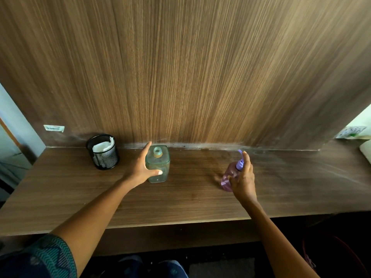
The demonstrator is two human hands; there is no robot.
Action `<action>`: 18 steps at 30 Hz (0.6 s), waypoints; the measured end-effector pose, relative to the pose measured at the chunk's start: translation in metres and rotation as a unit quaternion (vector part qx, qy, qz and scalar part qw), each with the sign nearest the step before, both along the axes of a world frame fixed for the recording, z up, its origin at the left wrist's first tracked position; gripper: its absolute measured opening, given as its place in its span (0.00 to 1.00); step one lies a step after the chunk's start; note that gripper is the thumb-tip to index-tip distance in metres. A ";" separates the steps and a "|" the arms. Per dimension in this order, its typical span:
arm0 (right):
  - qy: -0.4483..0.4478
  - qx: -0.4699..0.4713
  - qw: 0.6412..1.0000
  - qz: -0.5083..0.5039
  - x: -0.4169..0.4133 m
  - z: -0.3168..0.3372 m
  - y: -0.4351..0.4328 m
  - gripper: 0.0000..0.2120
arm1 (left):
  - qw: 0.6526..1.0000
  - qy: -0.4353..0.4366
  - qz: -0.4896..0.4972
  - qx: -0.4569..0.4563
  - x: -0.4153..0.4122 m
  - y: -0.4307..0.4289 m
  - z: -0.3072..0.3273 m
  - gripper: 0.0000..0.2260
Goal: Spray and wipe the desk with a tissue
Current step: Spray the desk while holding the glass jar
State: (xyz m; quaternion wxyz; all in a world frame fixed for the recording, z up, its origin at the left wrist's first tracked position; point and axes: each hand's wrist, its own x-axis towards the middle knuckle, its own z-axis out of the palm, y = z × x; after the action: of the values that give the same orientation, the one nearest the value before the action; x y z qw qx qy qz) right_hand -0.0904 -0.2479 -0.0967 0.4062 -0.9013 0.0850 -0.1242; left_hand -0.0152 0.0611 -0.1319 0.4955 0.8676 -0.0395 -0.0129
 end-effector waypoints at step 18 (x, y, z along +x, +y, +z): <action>0.015 -0.009 1.000 -0.018 -0.001 0.001 0.004 0.47 | 1.000 -0.007 0.005 0.014 0.002 0.001 -0.003 0.49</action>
State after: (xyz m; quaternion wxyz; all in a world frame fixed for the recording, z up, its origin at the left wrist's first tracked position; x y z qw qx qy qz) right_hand -0.0911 -0.2438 -0.0959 0.3941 -0.9050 0.1064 -0.1194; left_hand -0.0128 0.0620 -0.1351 0.4834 0.8745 -0.0384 -0.0043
